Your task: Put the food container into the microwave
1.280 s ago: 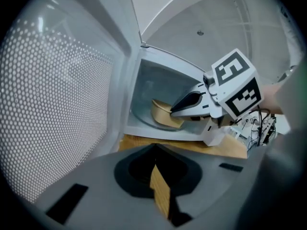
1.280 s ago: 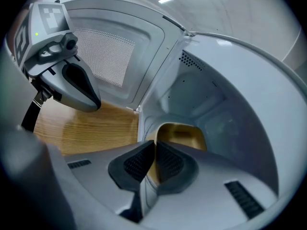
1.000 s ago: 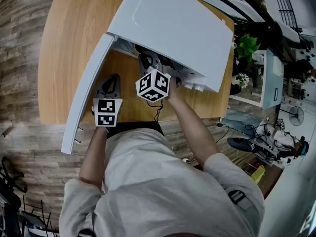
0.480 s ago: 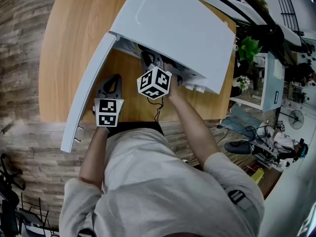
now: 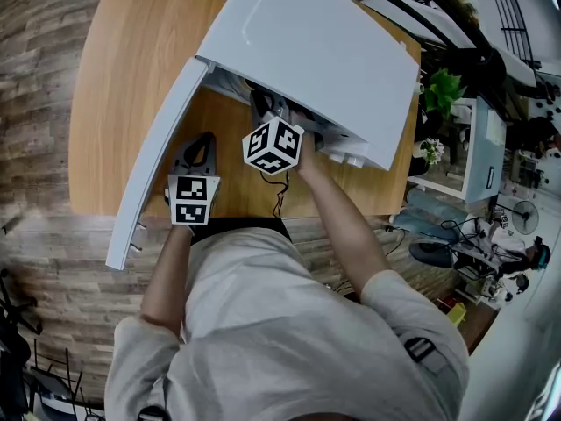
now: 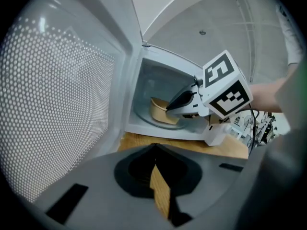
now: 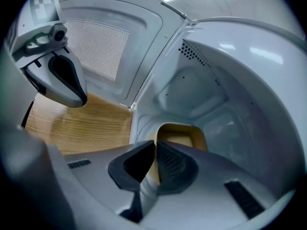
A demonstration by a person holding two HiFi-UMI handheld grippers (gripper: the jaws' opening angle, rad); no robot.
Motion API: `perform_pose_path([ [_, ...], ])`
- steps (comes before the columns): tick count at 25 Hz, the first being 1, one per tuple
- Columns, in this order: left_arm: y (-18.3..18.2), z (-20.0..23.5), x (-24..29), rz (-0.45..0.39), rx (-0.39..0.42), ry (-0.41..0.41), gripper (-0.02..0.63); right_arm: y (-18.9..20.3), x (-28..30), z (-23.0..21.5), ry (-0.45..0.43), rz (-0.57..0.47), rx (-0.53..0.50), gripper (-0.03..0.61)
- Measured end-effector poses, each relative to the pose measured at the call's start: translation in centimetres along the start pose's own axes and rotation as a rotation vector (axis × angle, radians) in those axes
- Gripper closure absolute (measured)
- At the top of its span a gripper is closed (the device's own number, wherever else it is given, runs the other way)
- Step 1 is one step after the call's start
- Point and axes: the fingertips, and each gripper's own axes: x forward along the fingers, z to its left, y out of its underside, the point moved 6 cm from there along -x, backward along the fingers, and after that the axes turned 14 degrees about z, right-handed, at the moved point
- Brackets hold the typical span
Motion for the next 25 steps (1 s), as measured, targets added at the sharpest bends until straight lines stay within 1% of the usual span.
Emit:
perform_pose_path([
  [8, 0.15, 0.11, -0.1, 0.002, -0.006, -0.009, 0.601, -0.14, 0.35, -0.16, 0.006, 0.001, -0.002, 0.555],
  [14, 0.16, 0.25, -0.07, 0.004, -0.006, -0.011, 0.601, -0.3, 0.43, -0.28, 0.008, -0.006, 0.017, 0.554],
  [25, 0.23, 0.31, -0.19, 0.008, 0.003, -0.009, 0.601, -0.3, 0.37, -0.11, 0.001, -0.011, 0.064, 0.495],
])
